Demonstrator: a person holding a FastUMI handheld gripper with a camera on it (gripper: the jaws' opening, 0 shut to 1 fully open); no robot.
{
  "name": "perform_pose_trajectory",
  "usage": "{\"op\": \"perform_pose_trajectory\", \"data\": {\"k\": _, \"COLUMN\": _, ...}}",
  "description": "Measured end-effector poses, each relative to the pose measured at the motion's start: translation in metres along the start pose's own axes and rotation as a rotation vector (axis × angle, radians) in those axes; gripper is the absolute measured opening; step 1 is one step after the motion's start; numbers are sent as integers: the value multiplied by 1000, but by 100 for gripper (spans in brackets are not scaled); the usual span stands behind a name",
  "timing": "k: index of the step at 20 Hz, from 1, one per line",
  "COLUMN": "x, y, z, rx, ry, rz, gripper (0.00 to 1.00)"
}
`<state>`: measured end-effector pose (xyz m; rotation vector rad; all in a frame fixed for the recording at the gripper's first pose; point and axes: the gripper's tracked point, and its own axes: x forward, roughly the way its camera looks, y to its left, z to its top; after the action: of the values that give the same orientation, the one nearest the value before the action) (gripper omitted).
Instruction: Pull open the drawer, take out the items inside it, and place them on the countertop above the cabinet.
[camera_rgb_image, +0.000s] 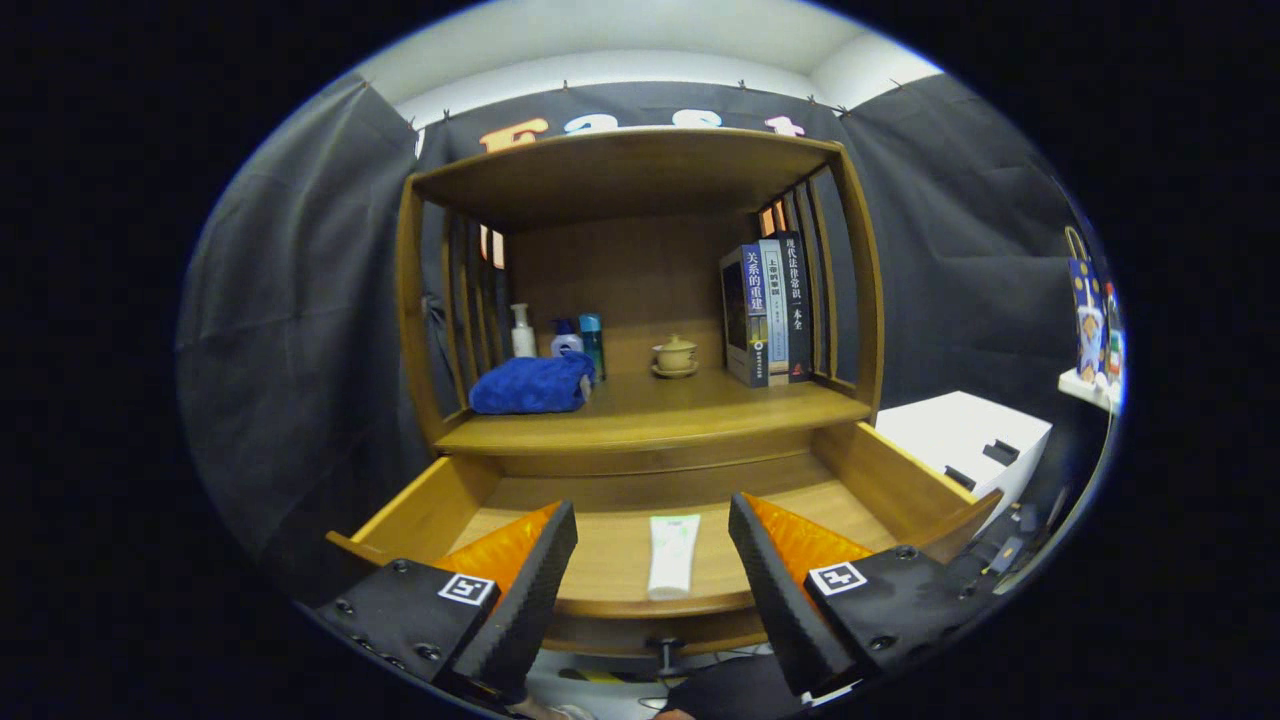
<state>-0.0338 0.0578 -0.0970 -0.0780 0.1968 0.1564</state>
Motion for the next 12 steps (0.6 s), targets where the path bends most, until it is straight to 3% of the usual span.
{"op": "perform_pose_trajectory", "data": {"k": 3, "x": 35, "y": 1, "z": 0, "rx": -70, "ry": 76, "rz": 0, "gripper": 98}}
{"op": "perform_pose_trajectory", "data": {"k": 7, "x": 78, "y": 22, "z": -30, "rx": -28, "ry": 275, "rz": 85, "gripper": 99}}
{"op": "perform_pose_trajectory", "data": {"k": 12, "x": 111, "y": 24, "z": -83, "rx": 31, "ry": 534, "rz": 99, "gripper": 99}}
